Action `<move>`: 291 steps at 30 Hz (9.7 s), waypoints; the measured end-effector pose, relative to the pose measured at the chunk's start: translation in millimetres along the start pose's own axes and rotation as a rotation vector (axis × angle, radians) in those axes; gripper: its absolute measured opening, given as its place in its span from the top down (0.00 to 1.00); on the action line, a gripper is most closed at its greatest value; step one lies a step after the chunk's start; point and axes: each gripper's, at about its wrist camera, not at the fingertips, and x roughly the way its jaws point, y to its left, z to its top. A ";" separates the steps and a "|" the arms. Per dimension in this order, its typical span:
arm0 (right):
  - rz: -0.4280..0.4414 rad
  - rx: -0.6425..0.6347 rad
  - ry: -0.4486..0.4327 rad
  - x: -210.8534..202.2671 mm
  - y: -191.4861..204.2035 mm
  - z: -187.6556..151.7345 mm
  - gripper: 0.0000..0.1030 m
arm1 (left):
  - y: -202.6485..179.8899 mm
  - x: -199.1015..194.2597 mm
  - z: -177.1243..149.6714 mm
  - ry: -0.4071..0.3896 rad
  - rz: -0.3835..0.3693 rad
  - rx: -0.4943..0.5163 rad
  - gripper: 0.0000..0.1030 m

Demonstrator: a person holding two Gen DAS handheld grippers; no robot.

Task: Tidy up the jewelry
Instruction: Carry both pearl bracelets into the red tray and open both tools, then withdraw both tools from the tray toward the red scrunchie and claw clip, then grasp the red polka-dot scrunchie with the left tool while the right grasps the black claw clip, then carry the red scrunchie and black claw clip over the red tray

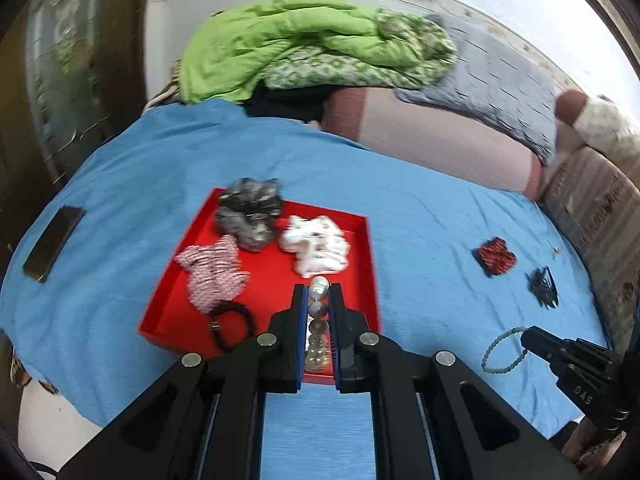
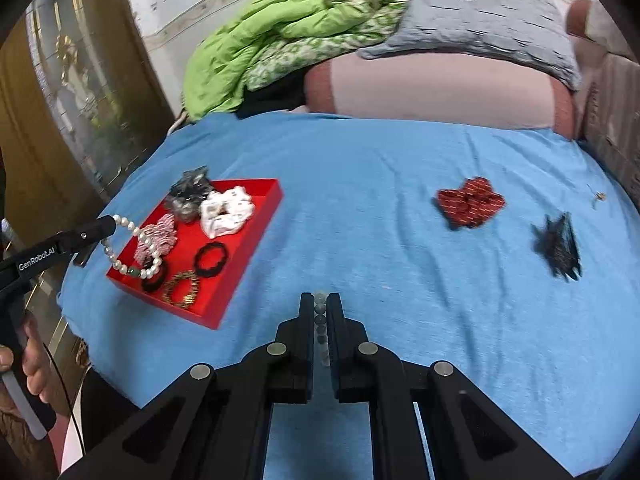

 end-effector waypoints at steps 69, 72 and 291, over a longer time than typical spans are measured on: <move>0.004 -0.097 0.073 72.2 52.4 23.9 0.50 | 10.0 27.3 15.8 0.037 0.080 -0.014 0.53; -0.019 -0.074 0.077 62.1 38.4 11.7 0.50 | -5.6 20.2 8.8 0.037 0.085 0.015 0.52; 0.155 -0.049 0.133 85.4 90.7 48.2 0.95 | 56.2 70.5 2.2 0.162 0.051 -0.039 0.91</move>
